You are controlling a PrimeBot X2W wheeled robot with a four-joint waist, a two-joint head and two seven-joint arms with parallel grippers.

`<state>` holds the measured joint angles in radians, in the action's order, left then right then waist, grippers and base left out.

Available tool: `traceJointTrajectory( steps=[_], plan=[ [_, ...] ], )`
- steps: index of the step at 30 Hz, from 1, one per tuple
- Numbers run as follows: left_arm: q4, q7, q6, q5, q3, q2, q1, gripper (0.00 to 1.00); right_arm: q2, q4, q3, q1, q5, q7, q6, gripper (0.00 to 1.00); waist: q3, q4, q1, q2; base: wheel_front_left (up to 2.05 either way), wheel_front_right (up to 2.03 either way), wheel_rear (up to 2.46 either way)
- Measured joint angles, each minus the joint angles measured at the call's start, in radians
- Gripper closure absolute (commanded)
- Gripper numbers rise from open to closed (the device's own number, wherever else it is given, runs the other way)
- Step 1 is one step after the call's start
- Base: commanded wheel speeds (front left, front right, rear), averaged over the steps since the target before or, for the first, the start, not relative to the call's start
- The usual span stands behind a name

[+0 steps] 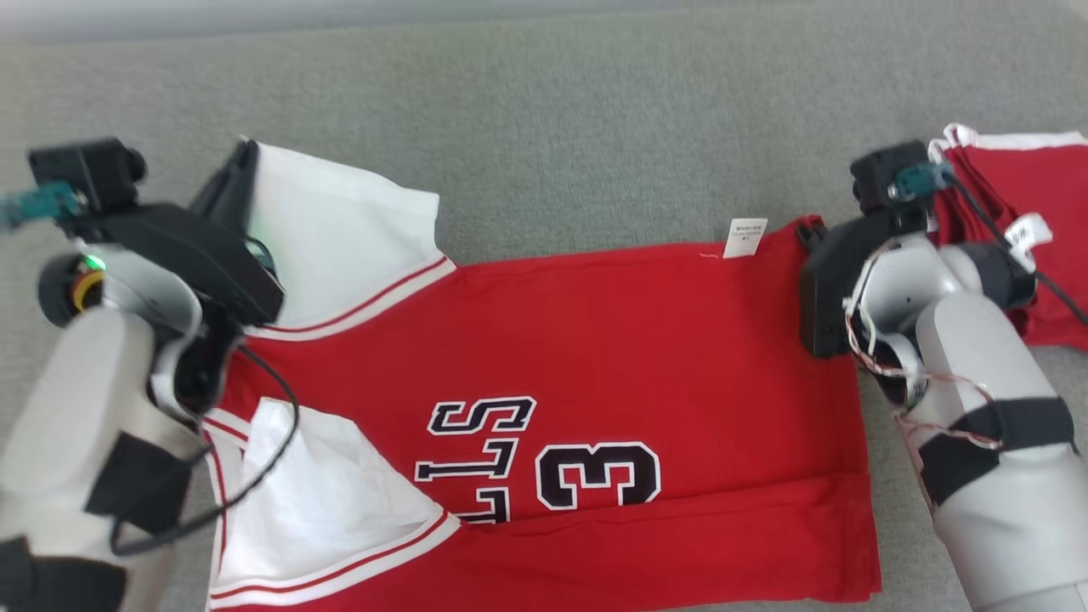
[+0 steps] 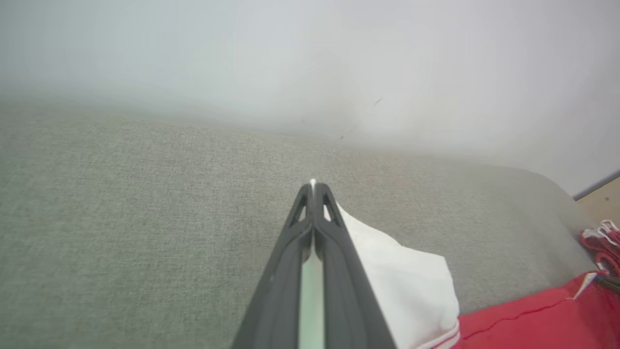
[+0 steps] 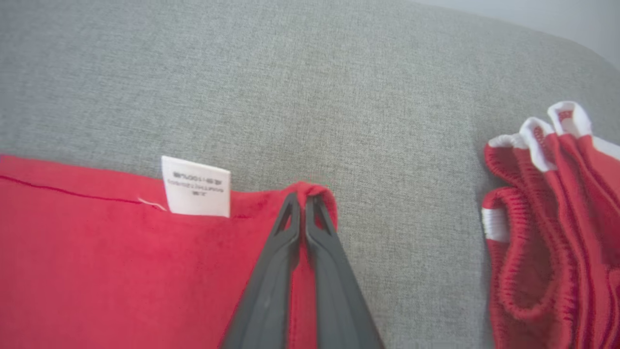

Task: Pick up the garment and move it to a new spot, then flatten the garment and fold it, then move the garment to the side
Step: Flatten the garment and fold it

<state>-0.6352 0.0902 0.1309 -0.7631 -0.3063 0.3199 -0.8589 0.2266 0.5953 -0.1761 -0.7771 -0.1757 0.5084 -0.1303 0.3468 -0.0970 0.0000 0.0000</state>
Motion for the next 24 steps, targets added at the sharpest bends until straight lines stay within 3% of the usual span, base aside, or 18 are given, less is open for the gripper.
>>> traceJointTrajectory(
  steps=[5, 10, 24],
  plan=[
    [0.040, -0.101, 0.000, -0.021, 0.000, -0.010, 0.099, 1.00, 0.036, -0.036, 0.024, 0.090, -0.056, -0.036, 0.000, 1.00, -0.052, 0.026, -0.0001, 0.0000, 0.00, 0.00, 0.00],
    [0.125, -0.174, 0.000, -0.028, -0.022, -0.029, 0.247, 1.00, 0.075, -0.166, 0.062, 0.233, -0.130, -0.032, 0.000, 1.00, -0.109, 0.077, -0.0001, 0.0000, 0.00, 0.00, 0.00],
    [0.283, -0.196, -0.030, -0.094, -0.040, -0.054, 0.552, 1.00, 0.094, -0.459, 0.162, 0.590, -0.142, 0.153, 0.000, 1.00, -0.220, 0.180, -0.0002, -0.0001, 0.00, 0.00, 0.00]
  ],
)
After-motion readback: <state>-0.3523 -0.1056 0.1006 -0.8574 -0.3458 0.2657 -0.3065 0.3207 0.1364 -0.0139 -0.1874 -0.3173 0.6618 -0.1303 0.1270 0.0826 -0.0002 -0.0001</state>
